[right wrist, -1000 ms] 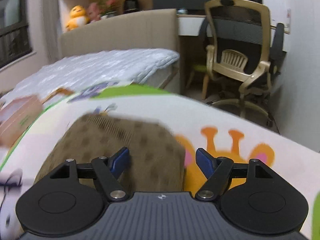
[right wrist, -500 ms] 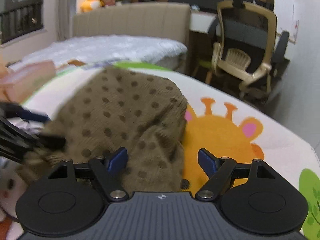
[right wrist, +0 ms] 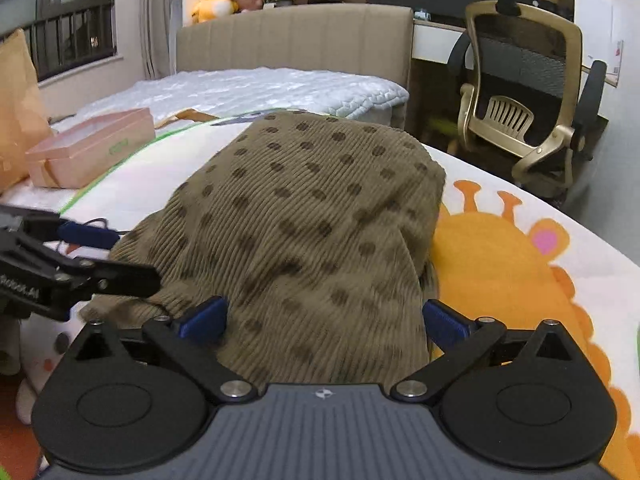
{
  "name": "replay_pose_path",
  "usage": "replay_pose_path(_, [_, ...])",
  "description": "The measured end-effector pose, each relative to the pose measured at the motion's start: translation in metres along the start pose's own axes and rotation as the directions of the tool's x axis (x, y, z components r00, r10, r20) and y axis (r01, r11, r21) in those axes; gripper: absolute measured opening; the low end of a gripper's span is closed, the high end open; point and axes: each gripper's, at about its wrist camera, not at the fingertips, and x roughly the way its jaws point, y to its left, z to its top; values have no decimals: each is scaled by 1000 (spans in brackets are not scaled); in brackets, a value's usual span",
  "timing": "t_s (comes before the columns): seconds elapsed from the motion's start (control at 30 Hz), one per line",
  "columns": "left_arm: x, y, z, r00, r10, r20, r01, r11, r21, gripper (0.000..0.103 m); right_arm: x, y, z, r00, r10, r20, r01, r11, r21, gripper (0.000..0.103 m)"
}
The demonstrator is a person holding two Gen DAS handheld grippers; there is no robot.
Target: Fold clothes
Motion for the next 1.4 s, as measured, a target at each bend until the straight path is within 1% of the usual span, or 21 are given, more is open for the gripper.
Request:
replay_pose_path(0.07, [-15,-8,-13,1000,11,15,-11,1000,-24,99,-15,3,-12,1000,-21,22,21,1000,3,103])
replay_pose_path(0.17, [-33,-23,-37,997,62,46,-59,996,-70,99,-36,5,-30,998,-46,48,47,999,-21,103])
replay_pose_path(0.27, [-51,-35,-55,992,103,80,-93,989,-118,100,-51,7,-48,1000,-17,-2,17,999,-45,103])
replay_pose_path(0.33, [-59,-44,-64,991,114,73,-104,986,-132,101,-58,10,-60,999,-11,-43,8,998,-55,103])
replay_pose_path(0.37, [-63,-49,-69,990,123,75,-113,986,-120,101,-62,11,-66,999,-28,-44,25,998,-57,103])
replay_pose_path(0.43, [-72,-63,-78,985,146,94,-138,987,-85,101,-74,11,-74,996,-89,-10,88,995,-54,103])
replay_pose_path(0.5, [-78,-73,-85,982,163,95,-158,986,-55,101,-85,10,-82,989,-147,19,148,988,-48,103])
replay_pose_path(0.6, [-85,-87,-94,978,186,90,-186,982,-11,101,-92,4,-88,981,-193,6,193,981,-29,103])
replay_pose_path(0.73, [-92,-103,-104,972,220,88,-224,974,42,103,-92,-7,-89,984,-175,-23,175,984,18,103])
replay_pose_path(0.8, [-90,-104,-104,969,232,78,-236,971,43,103,-90,-12,-90,988,-152,-34,153,987,49,103])
replay_pose_path(0.93, [-84,-97,-102,973,226,38,-227,974,15,103,-88,-21,-92,993,-105,-47,110,988,111,103])
replay_pose_path(1.03, [-83,-94,-102,974,225,26,-225,974,-3,103,-87,-18,-93,993,-112,-48,117,988,106,103])
replay_pose_path(1.4, [-84,-93,-102,976,217,20,-217,976,-4,103,-88,-18,-92,993,-112,-49,117,987,111,103])
